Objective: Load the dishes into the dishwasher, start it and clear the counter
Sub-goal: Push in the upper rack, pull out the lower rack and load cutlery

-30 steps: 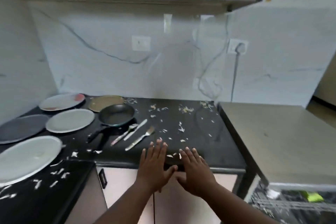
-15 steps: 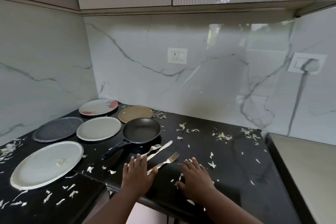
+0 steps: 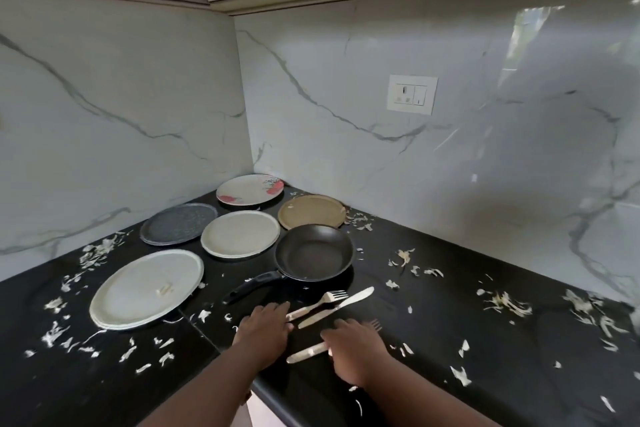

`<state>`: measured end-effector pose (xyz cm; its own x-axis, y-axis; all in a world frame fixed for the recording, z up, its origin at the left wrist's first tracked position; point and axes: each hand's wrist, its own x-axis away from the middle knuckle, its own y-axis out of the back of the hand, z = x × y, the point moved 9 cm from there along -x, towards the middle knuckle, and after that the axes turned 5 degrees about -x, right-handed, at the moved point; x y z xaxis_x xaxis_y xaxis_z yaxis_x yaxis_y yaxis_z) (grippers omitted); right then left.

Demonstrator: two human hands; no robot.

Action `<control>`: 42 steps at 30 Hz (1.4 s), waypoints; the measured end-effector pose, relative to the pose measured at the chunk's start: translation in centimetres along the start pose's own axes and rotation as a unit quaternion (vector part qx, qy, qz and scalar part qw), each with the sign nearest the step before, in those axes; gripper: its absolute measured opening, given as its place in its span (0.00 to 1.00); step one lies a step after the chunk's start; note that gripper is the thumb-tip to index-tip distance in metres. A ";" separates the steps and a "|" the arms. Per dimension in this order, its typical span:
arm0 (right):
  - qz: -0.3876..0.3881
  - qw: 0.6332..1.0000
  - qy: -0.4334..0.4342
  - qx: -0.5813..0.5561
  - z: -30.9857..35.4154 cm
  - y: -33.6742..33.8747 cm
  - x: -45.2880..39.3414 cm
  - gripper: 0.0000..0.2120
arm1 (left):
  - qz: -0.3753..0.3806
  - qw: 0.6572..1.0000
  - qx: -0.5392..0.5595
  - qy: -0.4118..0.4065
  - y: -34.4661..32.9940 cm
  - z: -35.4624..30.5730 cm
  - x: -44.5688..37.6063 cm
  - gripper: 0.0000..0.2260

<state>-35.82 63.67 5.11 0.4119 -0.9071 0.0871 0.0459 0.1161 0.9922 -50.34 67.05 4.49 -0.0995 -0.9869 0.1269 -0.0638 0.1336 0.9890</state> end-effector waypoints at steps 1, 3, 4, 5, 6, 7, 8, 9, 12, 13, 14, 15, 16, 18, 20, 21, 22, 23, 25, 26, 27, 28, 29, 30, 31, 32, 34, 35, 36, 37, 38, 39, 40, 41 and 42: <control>-0.007 1.000 0.004 0.006 0.2 0.2 -0.3 0.15 | 0.001 1.000 0.003 -0.004 0.0 -0.1 -0.5 0.23; -0.019 1.000 0.004 0.019 0.4 0.6 -0.9 0.13 | 0.004 1.000 -0.006 -0.015 -0.1 -0.5 -1.2 0.20; -0.020 0.999 0.001 0.027 0.4 0.7 -1.1 0.12 | 0.001 1.000 -0.015 -0.023 -0.3 -0.8 -1.5 0.18; -0.021 0.999 -0.002 0.035 0.4 0.8 -1.4 0.13 | -0.004 0.999 -0.021 -0.029 -0.4 -1.0 -1.7 0.16; -0.022 0.999 -0.006 0.042 0.3 0.8 -1.6 0.13 | -0.014 0.999 -0.021 -0.035 -0.5 -1.2 -2.0 0.14; -0.023 0.998 -0.011 0.051 0.3 0.8 -1.8 0.13 | -0.022 0.999 -0.016 -0.035 -0.5 -1.3 -2.2 0.13; -0.022 0.998 -0.015 0.059 0.3 1.0 -1.9 0.13 | -0.027 0.999 -0.008 -0.035 -0.4 -1.3 -2.5 0.12; -0.022 0.997 -0.021 0.067 0.4 1.1 -1.9 0.12 | -0.025 0.999 0.000 -0.035 -0.4 -1.2 -2.7 0.12; -0.032 0.995 -0.048 0.081 0.5 1.8 -1.1 0.11 | -0.015 0.999 0.007 -0.051 -0.1 -1.1 -2.8 0.10; -0.039 0.994 -0.059 0.080 0.5 2.1 -0.7 0.11 | -0.016 0.998 0.032 -0.054 0.0 -0.8 -2.8 0.09; -0.049 0.994 -0.072 0.073 0.6 2.5 -0.2 0.11 | -0.020 0.995 0.078 -0.054 0.3 -0.6 -2.8 0.07; -0.062 0.992 -0.086 0.061 0.6 3.1 0.4 0.11 | -0.027 0.991 0.125 -0.051 0.7 -0.2 -2.8 0.06; -0.077 0.990 -0.106 0.046 0.5 3.7 1.0 0.11 | -0.038 0.984 0.166 -0.051 1.0 -0.1 -2.8 0.05; -0.113 0.980 -0.164 0.007 -0.1 5.2 2.5 0.11 | -0.049 0.970 0.229 -0.069 1.8 -1.1 -2.6 0.03; -0.136 0.966 -0.218 -0.028 -0.9 6.2 4.6 0.11 | -0.030 0.938 0.338 -0.067 2.4 -3.1 -1.8 0.03; -0.150 0.961 -0.232 -0.035 -1.2 6.6 5.9 0.11 | -0.009 0.913 0.402 -0.063 2.6 -4.5 -1.1 0.06; -0.169 0.954 -0.243 -0.042 -1.4 7.1 7.2 0.11 | 0.017 0.885 0.461 -0.066 2.8 -6.2 -0.4 0.08; -0.193 0.947 -0.255 -0.045 -1.5 7.7 8.6 0.11 | 0.046 0.857 0.509 -0.071 3.0 -8.1 0.6 0.10; -0.255 0.927 -0.274 -0.022 -1.2 9.3 12.4 0.12 | 0.121 0.792 0.593 -0.078 2.6 -12.3 3.3 0.12; -0.289 0.920 -0.264 0.013 -0.7 10.0 13.9 0.13 | 0.157 0.760 0.625 -0.079 2.3 -14.2 4.8 0.12; -0.321 0.911 -0.255 0.041 -0.2 10.7 16.0 0.13 | 0.199 0.732 0.647 -0.084 2.0 -16.4 6.6 0.12; -0.343 0.905 -0.245 0.063 0.4 11.0 17.9 0.11 | 0.238 0.703 0.665 -0.085 1.7 -18.2 8.5 0.12; -0.347 0.904 -0.237 0.072 0.6 10.7 19.7 0.08 | 0.274 0.677 0.679 -0.080 1.3 -19.9 10.4 0.11; -0.340 0.904 -0.247 0.079 0.5 10.4 21.7 0.08 | 0.305 0.656 0.686 -0.076 0.9 -21.5 12.2 0.11; -0.326 0.903 -0.270 0.077 0.0 9.8 23.9 0.12 | 0.331 0.644 0.685 -0.073 0.6 -23.0 14.2 0.10; -0.311 0.901 -0.294 0.071 -0.4 9.1 26.2 0.16 | 0.349 0.640 0.681 -0.072 0.3 -24.4 16.2 0.09; -0.287 0.899 -0.323 0.069 -0.5 8.4 30.7 0.17 | 0.351 0.659 0.660 -0.080 -0.2 -27.2 19.9 0.09; -0.280 0.894 -0.346 0.046 -0.6 8.2 33.0 0.15 | 0.345 0.669 0.652 -0.091 -0.3 -28.7 21.9 0.09; -0.284 0.881 -0.380 0.006 -1.1 7.9 35.7 0.14 | 0.343 0.673 0.647 -0.103 -0.5 -30.2 24.1 0.09; -0.290 0.857 -0.423 -0.044 -1.6 7.4 38.7 0.15 | 0.345 0.674 0.643 -0.113 -0.7 -31.9 26.5 0.09; -0.304 0.830 -0.460 -0.089 -1.9 6.8 42.0 0.17 | 0.343 0.681 0.635 -0.124 -1.1 -33.4 29.0 0.09; -0.318 0.799 -0.492 -0.136 -2.0 5.9 45.4 0.16 | 0.340 0.688 0.627 -0.134 -1.6 -34.9 31.5 0.09; -0.336 0.767 -0.515 -0.185 -2.0 5.0 49.1 0.15 | 0.336 0.695 0.619 -0.145 -2.1 -36.6 34.3 0.10; -0.354 0.730 -0.537 -0.228 -1.9 3.9 52.8 0.13 | 0.334 0.700 0.610 -0.161 -2.8 -38.3 37.2 0.10; -0.373 0.689 -0.562 -0.266 -1.6 2.7 56.8 0.11 | 0.340 0.705 0.596 -0.180 -3.7 -39.9 40.4 0.10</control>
<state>-10.88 13.14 12.57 -0.8577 -0.5003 -0.1185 0.3133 -0.6913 0.6511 -14.53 23.09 9.02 -0.7414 -0.6000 0.3004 -0.6473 0.7575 -0.0848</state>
